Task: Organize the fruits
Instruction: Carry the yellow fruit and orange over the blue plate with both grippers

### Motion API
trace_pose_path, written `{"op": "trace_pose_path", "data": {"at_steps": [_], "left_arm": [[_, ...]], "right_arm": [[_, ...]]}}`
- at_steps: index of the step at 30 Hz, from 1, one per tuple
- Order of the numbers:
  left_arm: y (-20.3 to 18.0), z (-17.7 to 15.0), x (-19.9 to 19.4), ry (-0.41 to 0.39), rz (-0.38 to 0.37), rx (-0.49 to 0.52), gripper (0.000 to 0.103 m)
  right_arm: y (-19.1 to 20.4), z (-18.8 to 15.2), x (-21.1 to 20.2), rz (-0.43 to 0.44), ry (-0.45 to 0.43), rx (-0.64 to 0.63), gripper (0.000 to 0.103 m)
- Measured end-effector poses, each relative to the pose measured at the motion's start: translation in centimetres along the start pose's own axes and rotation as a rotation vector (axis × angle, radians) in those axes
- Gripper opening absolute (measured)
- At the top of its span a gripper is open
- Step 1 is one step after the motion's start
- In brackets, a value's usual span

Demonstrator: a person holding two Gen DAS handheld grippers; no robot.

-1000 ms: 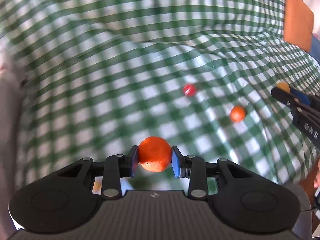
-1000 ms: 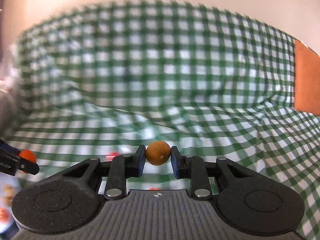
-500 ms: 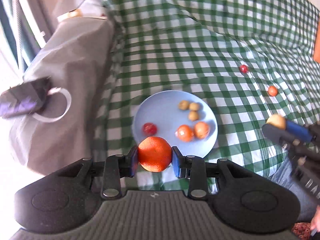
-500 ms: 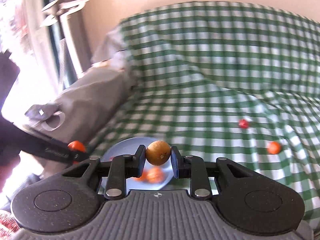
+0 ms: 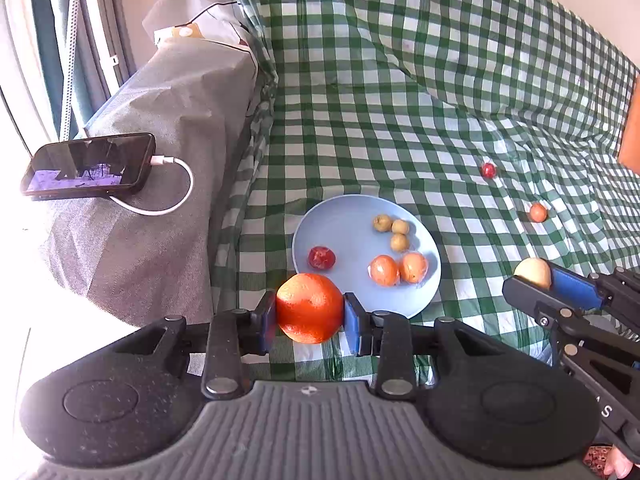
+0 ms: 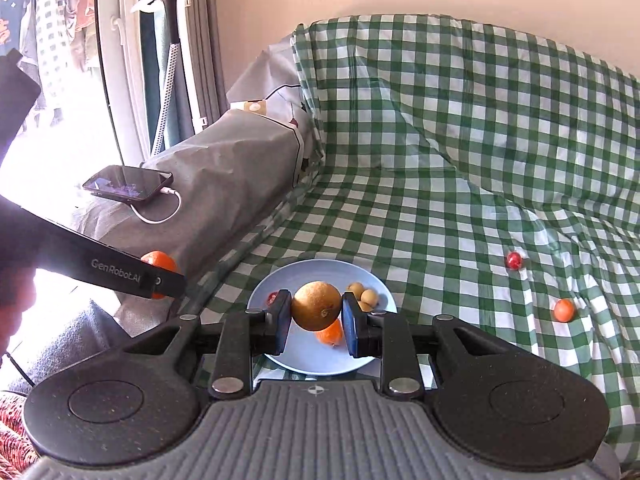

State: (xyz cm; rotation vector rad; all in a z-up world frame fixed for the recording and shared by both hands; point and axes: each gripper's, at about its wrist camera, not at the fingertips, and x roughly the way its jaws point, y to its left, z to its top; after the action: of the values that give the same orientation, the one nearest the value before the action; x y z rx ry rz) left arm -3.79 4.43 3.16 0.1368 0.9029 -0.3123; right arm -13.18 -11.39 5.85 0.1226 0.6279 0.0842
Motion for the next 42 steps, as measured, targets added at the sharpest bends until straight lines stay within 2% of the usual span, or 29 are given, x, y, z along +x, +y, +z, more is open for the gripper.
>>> {"op": "trace_pose_path", "data": {"at_steps": [26,34,42], "left_arm": [[0.1,1.9,1.7,-0.01,-0.005,-0.014,0.038],[0.4,3.6,3.5,-0.003,0.0,-0.01,0.038],[0.0,5.1,7.1,0.029,0.007,0.01,0.038]], "right_arm": [[-0.4,-0.4,1.5,-0.005,0.046,-0.024,0.028],[-1.2,-0.1,3.6,-0.023,0.071,-0.012,0.028],[-1.7,0.0,7.4,-0.016,0.111,-0.019,0.028]]}}
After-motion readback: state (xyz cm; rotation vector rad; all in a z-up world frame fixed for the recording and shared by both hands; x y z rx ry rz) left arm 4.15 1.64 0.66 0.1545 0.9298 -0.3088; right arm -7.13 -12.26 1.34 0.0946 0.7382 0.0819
